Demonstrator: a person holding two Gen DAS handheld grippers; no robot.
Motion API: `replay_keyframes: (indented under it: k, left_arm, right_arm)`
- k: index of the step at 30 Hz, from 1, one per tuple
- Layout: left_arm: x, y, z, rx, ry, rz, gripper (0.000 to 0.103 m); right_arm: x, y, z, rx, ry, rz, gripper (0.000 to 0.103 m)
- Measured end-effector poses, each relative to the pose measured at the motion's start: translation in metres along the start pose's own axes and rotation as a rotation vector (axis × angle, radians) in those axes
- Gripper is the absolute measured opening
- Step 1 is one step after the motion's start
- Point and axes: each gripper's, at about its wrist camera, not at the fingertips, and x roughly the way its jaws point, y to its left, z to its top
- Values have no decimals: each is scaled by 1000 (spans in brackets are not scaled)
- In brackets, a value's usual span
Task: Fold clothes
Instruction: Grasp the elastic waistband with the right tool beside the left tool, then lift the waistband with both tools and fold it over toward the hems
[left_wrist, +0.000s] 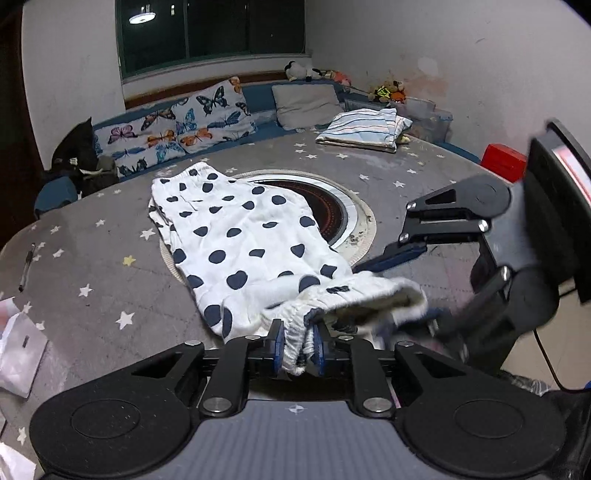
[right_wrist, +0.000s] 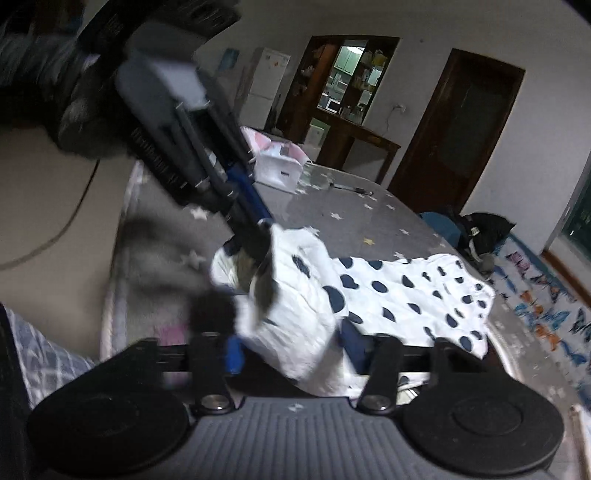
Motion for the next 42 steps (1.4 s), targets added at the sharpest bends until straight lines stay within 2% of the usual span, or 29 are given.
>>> replay_keyframes:
  k: [1,2,8,12,18,22,24,26,28,31,40,42]
  left_arm:
    - [-5,-1,-3,12,-13,9,36]
    - [-10,-3,-6,26,-28,19,51]
    - [-23,-26,-26,163,-115,49,67]
    - [-11,-41,-31,270,-141,91,68]
    - [4,-40,-25,284,-222,194,68]
    - [12,-40,-26,336,-249,194,68]
    - [16,-42,-29,360,-250,181,63]
    - [16,-44,-30,367,-254,158,34]
    - [11,-47,-30,362,-256,125,24]
    - [-8,-52,-32,350,-263,68,21]
    - [-74,-74,-38,316,-277,-107,20]
    - [-82,-73,-36,293,-277,-133,20]
  right_arm:
    - [-1,-4,2,25,-2,9,28]
    - [-3,-8,3,49,-4,16,27]
    - [-11,-35,12,197,-17,60,24]
    - [-17,-52,18,296,-25,89,23]
    - [-21,-49,22,278,-13,79,23]
    - [-23,-45,22,268,-6,81,23]
    - [-28,-43,22,273,-8,92,23]
    - [-39,-39,25,275,-11,116,22]
    - [-50,-35,27,277,-13,140,22]
    - [-66,-29,30,280,-17,177,22]
    - [-114,-10,40,289,-28,287,22]
    - [-114,-16,43,301,-36,277,22]
